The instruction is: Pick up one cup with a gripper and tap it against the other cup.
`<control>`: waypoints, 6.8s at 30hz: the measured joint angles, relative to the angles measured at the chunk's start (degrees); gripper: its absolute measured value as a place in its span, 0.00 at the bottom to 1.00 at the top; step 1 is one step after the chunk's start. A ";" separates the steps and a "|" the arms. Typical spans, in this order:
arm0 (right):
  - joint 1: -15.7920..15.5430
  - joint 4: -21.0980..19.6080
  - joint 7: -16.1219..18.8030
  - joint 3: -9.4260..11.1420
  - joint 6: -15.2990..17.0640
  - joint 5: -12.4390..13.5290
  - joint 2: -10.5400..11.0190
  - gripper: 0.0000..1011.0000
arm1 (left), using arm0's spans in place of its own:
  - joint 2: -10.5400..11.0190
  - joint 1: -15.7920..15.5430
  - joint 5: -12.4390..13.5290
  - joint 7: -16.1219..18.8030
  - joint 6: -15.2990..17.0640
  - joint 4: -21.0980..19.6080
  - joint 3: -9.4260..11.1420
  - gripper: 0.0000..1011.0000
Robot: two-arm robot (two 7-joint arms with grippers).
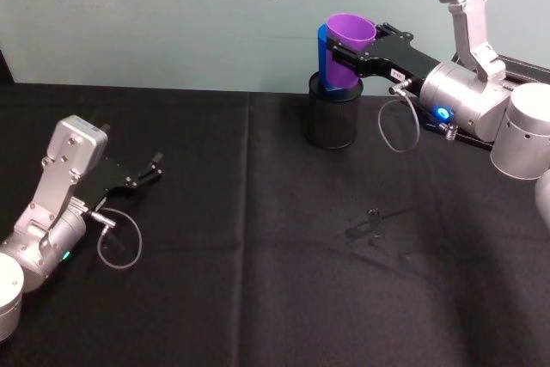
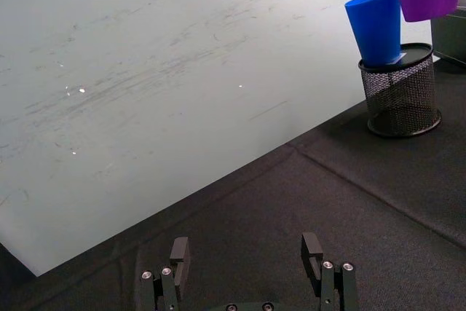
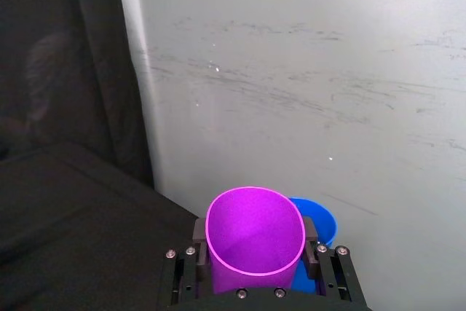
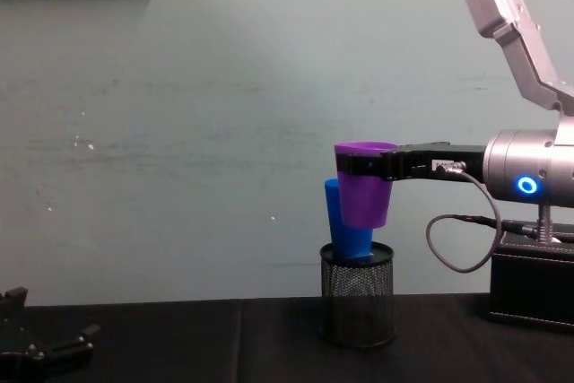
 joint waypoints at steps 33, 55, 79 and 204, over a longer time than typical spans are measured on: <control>2.11 4.61 0.69 1.63 -2.24 -1.31 -2.07 0.73 | 0.00 0.00 0.00 0.00 0.00 0.00 0.00 0.99; 4.79 8.90 1.83 1.95 -3.90 -2.12 -3.59 0.73 | 0.00 0.00 0.00 0.00 0.00 0.00 0.00 0.99; 5.31 9.96 2.40 1.99 -4.16 -2.27 -3.85 0.73 | 0.00 0.00 0.00 0.00 0.00 0.00 0.00 0.99; -26.31 -21.39 -2.36 0.70 0.90 -0.90 9.12 0.73 | 0.00 0.00 0.00 0.00 0.00 0.00 0.00 0.99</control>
